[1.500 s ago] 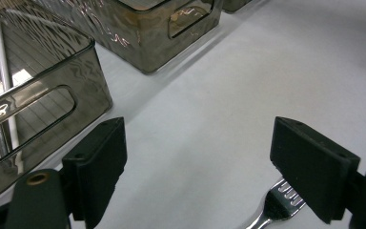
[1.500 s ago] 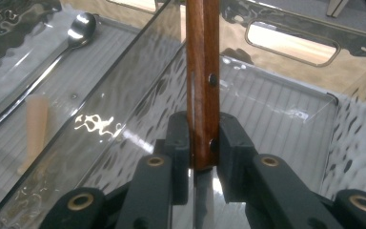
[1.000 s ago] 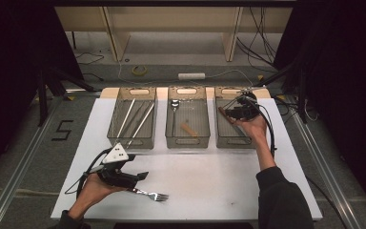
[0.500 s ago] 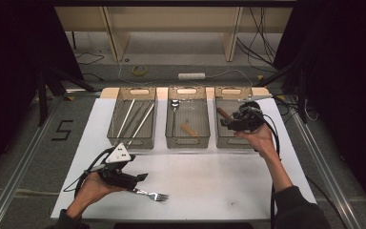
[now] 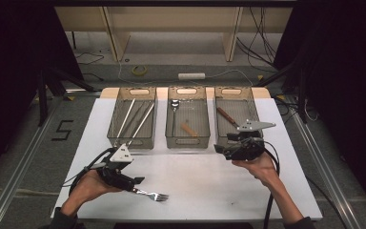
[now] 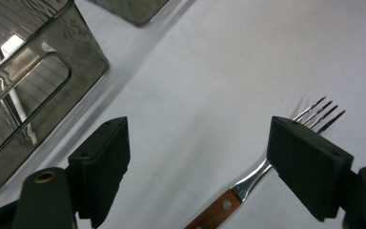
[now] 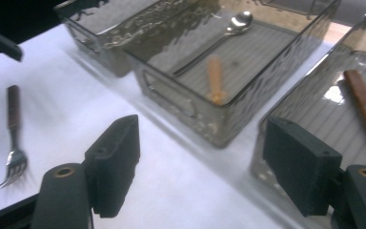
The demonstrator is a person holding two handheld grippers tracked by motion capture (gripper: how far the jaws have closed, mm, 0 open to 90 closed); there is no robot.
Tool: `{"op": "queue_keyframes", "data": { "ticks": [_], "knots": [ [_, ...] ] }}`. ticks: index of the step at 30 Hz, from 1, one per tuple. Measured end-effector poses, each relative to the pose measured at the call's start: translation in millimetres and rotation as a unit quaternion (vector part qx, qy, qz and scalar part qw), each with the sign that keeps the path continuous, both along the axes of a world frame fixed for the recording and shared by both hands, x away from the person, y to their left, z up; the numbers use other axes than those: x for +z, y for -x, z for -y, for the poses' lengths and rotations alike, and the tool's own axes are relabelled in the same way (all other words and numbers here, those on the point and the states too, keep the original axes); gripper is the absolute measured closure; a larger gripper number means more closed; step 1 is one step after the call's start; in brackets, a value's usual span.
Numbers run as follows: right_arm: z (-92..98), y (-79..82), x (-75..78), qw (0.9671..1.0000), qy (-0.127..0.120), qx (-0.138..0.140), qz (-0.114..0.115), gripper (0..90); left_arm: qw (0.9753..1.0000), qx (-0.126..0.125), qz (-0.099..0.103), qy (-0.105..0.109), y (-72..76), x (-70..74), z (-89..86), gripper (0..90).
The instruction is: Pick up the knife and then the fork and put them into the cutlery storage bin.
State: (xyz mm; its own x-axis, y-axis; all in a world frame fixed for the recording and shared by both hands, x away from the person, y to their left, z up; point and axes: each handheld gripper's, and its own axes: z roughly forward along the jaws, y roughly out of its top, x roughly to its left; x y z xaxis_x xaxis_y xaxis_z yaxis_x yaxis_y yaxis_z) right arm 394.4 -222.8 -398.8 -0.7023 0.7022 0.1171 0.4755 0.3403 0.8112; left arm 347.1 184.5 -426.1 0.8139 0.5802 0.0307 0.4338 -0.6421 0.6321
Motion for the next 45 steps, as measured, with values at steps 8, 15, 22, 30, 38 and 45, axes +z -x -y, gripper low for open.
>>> {"op": "queue_keyframes", "data": {
  "ticks": [8, 15, 22, 30, 38, 45],
  "knots": [
    [-0.9, 19.7, -13.8, 0.9998, 0.001, 0.016, -0.011, 29.6, 0.9993, -0.009, -0.019, -0.03, -1.2, -4.6, 0.2, 23.7],
    [-3.1, 29.8, -20.1, 0.9996, 0.0, 0.025, -0.011, 29.5, 0.9969, -0.02, -0.039, -0.065, -1.0, -9.9, -0.7, 26.7],
    [-6.5, 39.8, -23.3, 0.9989, 0.007, 0.042, -0.016, 29.5, 0.9906, -0.037, -0.065, -0.114, -0.3, -15.6, -3.4, 32.6],
    [-8.3, 45.4, -26.7, 0.9984, 0.01, 0.051, -0.022, 29.6, 0.9845, -0.046, -0.085, -0.146, 0.1, -23.3, -5.7, 39.5],
    [-9.4, 48.5, -28.7, 0.998, 0.013, 0.057, -0.025, 29.8, 0.9773, -0.055, -0.105, -0.176, -4.1, -29.5, -9.9, 45.4],
    [-9.3, 48.6, -29.8, 0.9977, 0.014, 0.06, -0.027, 30.3, 0.9717, -0.073, -0.108, -0.197, -6.8, -33.8, -8.2, 49.6]
  ]
}}
